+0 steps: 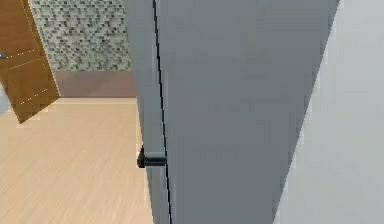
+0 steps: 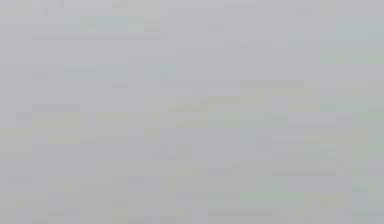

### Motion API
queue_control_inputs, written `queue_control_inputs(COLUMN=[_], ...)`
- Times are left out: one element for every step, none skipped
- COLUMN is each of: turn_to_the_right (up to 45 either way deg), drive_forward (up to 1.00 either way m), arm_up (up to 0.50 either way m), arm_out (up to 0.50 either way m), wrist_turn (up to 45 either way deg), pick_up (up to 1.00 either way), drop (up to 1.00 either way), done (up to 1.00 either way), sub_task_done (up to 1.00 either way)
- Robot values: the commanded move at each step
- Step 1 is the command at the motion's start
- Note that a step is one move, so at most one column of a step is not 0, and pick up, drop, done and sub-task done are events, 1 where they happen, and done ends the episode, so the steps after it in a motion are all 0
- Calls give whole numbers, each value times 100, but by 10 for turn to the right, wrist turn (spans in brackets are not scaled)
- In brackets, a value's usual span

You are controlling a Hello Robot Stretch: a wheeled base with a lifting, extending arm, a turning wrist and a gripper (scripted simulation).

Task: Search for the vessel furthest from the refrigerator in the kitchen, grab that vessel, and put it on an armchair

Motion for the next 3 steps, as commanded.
queue_control_inputs(turn_to_the_right=[-450,-450,0], drive_forward=[0,0,15], arm_up=[0,0,0], arm_out=[0,0,0], wrist_turn=[0,0,0], pick_up=[0,0,0], drop=[0,0,0], done=[0,0,0], sub_task_done=[0,0,0])
